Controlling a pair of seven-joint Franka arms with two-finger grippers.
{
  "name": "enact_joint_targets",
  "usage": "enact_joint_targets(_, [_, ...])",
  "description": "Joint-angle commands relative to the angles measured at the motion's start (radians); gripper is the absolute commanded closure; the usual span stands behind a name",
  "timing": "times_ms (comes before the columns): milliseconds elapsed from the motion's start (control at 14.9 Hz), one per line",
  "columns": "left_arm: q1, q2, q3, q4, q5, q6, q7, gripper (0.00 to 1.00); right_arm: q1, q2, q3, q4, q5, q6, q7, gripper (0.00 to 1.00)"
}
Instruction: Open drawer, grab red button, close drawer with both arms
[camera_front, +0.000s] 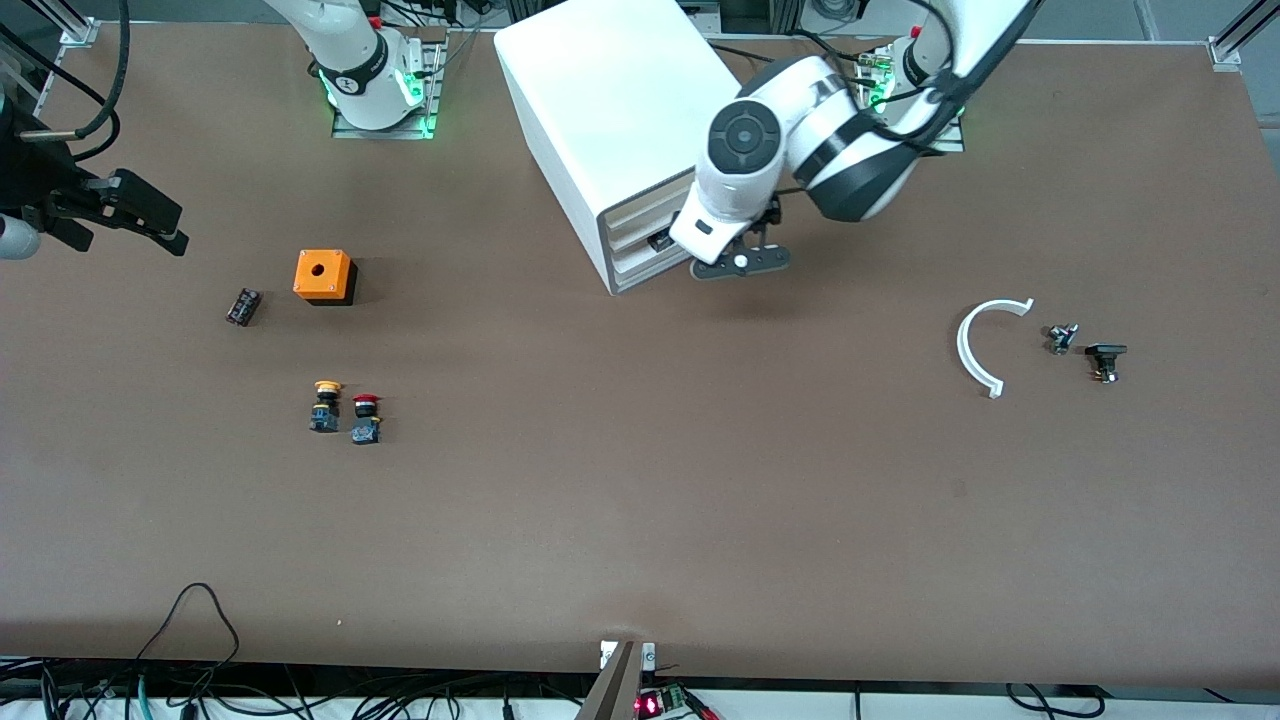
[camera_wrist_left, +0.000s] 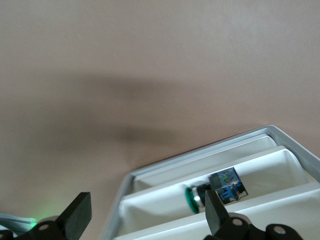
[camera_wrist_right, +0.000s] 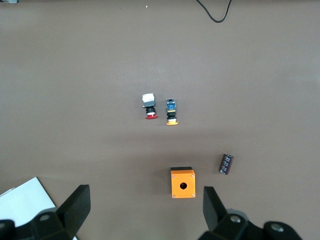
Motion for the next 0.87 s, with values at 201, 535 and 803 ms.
enact_joint_targets(201, [0.152, -0.006, -0.003, 0.21, -0.012, -0.214, 0.365, 0.0, -0.013, -0.007, 0.01, -0.011, -0.002, 0.011, 0.002, 0.0])
enact_joint_targets(535, [0.224, -0.053, 0.038, 0.359, -0.012, -0.277, 0.738, 0.0, -0.013, -0.006, 0.01, -0.011, -0.002, 0.011, 0.002, 0.0])
enact_joint_targets(803, [0.041, -0.214, 0.424, 0.303, -0.124, -0.275, 0.977, 0.0, -0.013, -0.006, 0.01, -0.013, -0.002, 0.014, 0.002, 0.0])
